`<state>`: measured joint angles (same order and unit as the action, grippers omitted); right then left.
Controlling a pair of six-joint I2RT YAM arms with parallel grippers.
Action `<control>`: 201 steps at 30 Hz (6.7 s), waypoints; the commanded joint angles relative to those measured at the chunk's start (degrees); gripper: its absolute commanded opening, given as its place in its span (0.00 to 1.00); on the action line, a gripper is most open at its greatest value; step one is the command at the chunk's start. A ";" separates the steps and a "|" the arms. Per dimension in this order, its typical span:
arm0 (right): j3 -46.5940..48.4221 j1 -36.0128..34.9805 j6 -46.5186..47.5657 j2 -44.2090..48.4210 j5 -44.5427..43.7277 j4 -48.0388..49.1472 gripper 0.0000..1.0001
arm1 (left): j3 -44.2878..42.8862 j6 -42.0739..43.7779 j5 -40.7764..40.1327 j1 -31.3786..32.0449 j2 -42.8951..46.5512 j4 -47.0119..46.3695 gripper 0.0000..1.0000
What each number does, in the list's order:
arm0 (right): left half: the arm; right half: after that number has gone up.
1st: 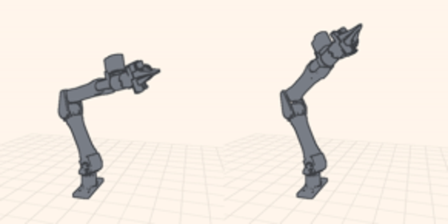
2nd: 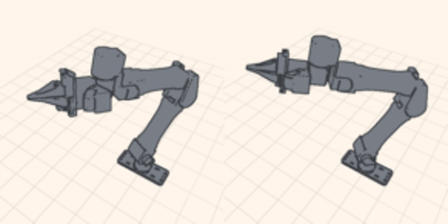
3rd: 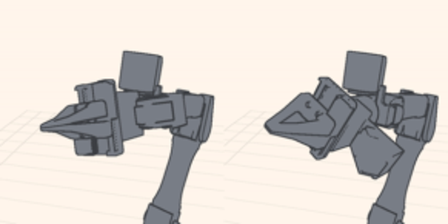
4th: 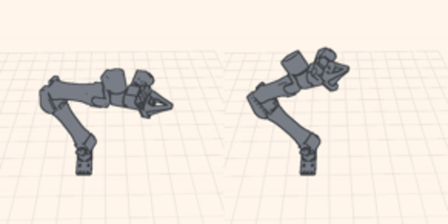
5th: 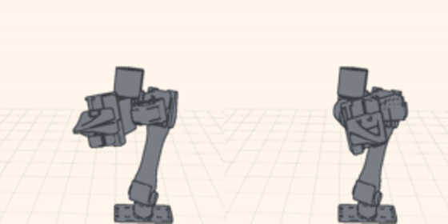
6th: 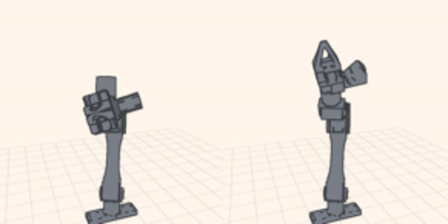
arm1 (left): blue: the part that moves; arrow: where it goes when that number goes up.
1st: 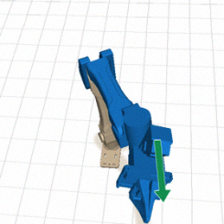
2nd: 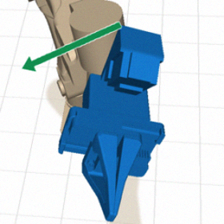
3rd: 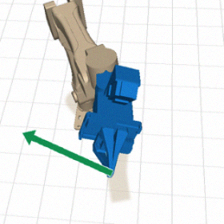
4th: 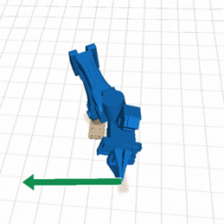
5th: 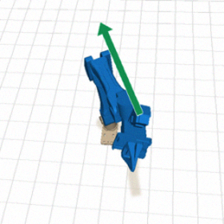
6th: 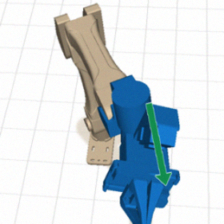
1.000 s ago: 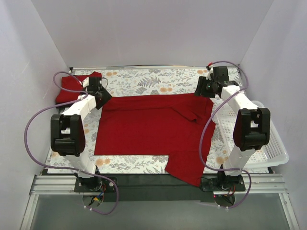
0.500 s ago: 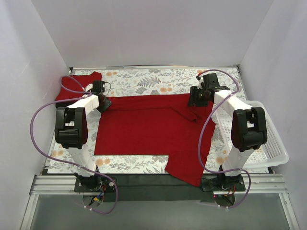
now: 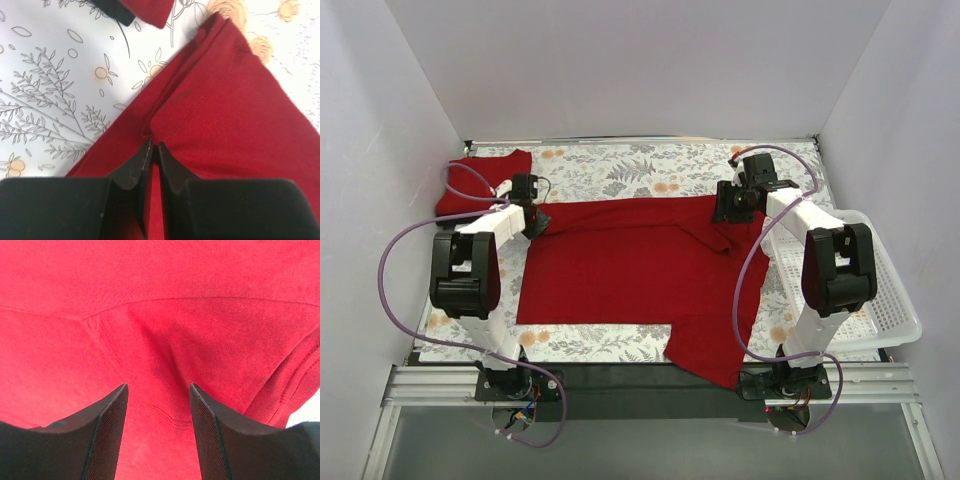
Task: Fold and stack the t-shirts
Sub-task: Fold the tshirt
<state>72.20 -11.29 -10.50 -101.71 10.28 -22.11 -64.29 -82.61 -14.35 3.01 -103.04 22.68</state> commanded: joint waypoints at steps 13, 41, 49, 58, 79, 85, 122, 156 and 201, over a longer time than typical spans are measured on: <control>-2.33 -0.22 0.04 1.95 -7.04 0.31 0.49 | 1.63 1.75 -4.54 -0.72 1.18 -1.49 0.15; -0.93 -23.25 19.55 -5.61 -39.90 -1.80 0.17 | 17.98 11.24 -11.32 8.51 26.14 0.00 0.56; 2.68 -23.08 22.45 -5.95 -42.10 -2.24 0.01 | 17.80 11.77 -10.26 8.68 25.44 -0.70 0.56; 8.03 -19.57 23.69 -7.80 -41.31 -2.59 0.01 | 17.62 12.21 -9.47 8.68 24.82 -1.05 0.56; 8.94 -16.29 17.45 -2.80 -28.66 -4.17 0.25 | 17.27 12.74 -8.50 8.68 23.42 -1.14 0.55; -1.08 -18.95 7.90 5.20 -24.27 -1.47 0.40 | 17.27 12.73 -8.06 8.68 23.68 -1.14 0.55; -22.47 -12.27 -6.64 7.67 -21.63 33.89 0.54 | 17.36 13.00 -7.71 8.68 23.68 -1.32 0.55; -14.90 -6.64 -15.33 9.43 0.87 22.20 0.01 | 17.36 13.26 -7.27 8.68 23.68 -1.32 0.55; -18.77 -1.72 -8.48 7.41 -5.28 6.64 0.33 | -6.72 28.37 7.23 41.81 -3.81 -25.83 0.66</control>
<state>53.56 -12.86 -18.52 -93.80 3.33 -16.53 -67.48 -58.83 -7.94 43.72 -104.55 0.89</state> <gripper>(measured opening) 0.323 0.656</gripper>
